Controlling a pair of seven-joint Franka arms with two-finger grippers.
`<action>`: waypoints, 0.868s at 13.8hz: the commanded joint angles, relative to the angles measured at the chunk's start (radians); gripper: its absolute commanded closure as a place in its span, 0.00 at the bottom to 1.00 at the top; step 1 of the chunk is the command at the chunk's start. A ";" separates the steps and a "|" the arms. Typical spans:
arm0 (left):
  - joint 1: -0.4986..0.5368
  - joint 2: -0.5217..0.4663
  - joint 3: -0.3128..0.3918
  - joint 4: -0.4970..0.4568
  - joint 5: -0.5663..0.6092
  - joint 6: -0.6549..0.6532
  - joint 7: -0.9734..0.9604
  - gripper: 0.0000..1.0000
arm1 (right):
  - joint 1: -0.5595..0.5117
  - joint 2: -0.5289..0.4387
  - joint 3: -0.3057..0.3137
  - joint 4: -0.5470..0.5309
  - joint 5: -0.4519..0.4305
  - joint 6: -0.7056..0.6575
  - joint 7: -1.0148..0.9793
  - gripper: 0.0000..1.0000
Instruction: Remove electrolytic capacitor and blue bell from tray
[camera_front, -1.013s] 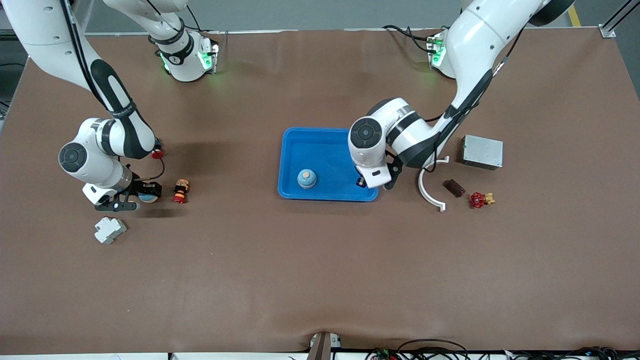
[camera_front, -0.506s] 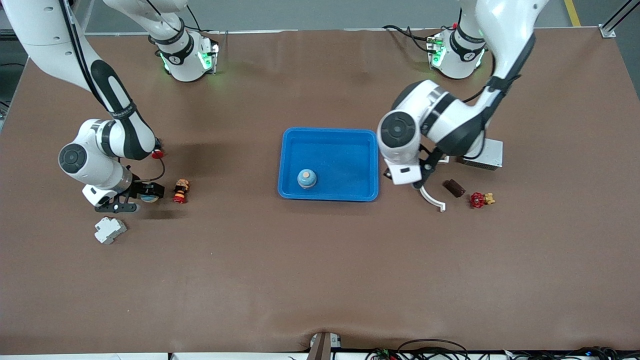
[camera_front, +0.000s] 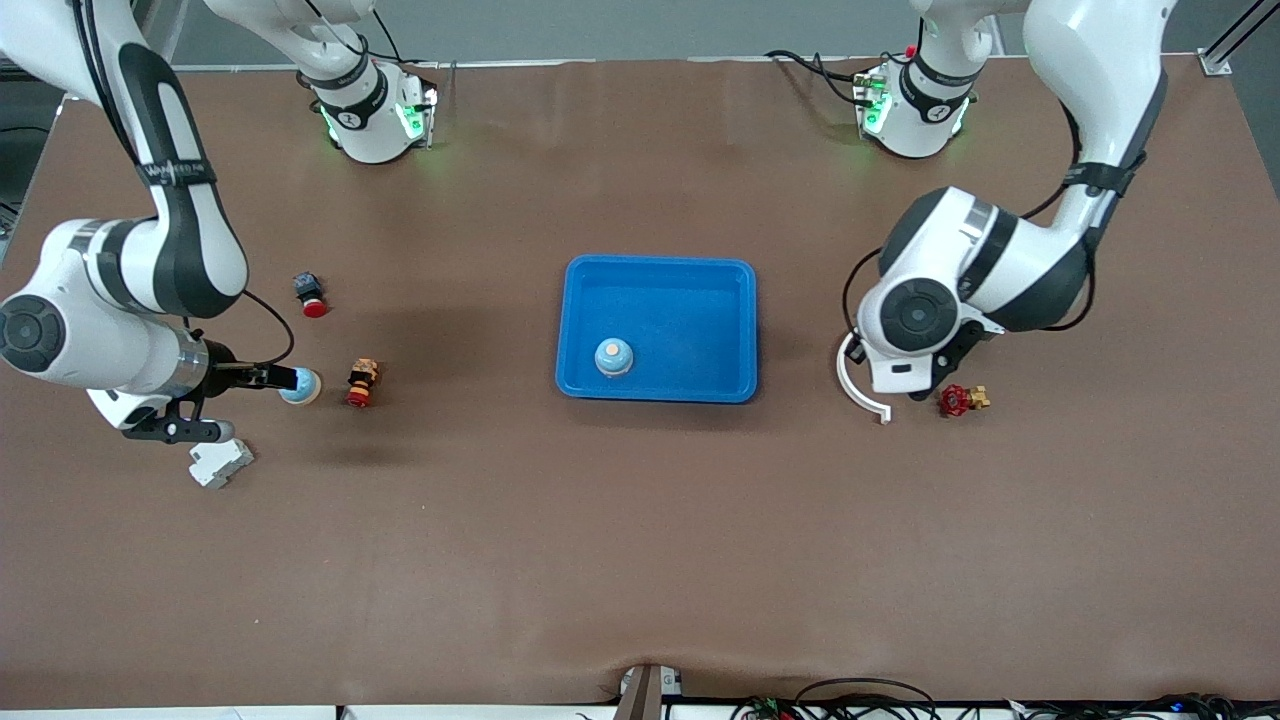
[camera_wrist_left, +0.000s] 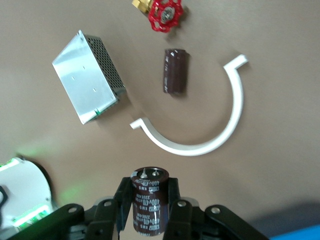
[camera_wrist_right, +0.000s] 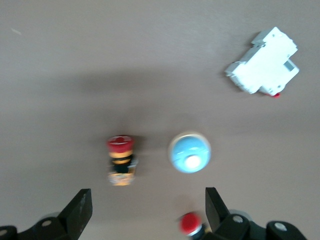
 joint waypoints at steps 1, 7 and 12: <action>0.053 -0.018 -0.004 -0.033 -0.013 -0.017 0.083 1.00 | 0.103 0.003 -0.004 0.046 0.051 -0.037 0.206 0.00; 0.197 -0.005 -0.001 -0.057 0.094 -0.017 0.259 1.00 | 0.369 0.040 -0.005 0.144 0.053 -0.010 0.717 0.00; 0.210 0.002 -0.001 -0.053 0.105 -0.012 0.307 1.00 | 0.530 0.171 -0.005 0.166 0.051 0.195 1.024 0.00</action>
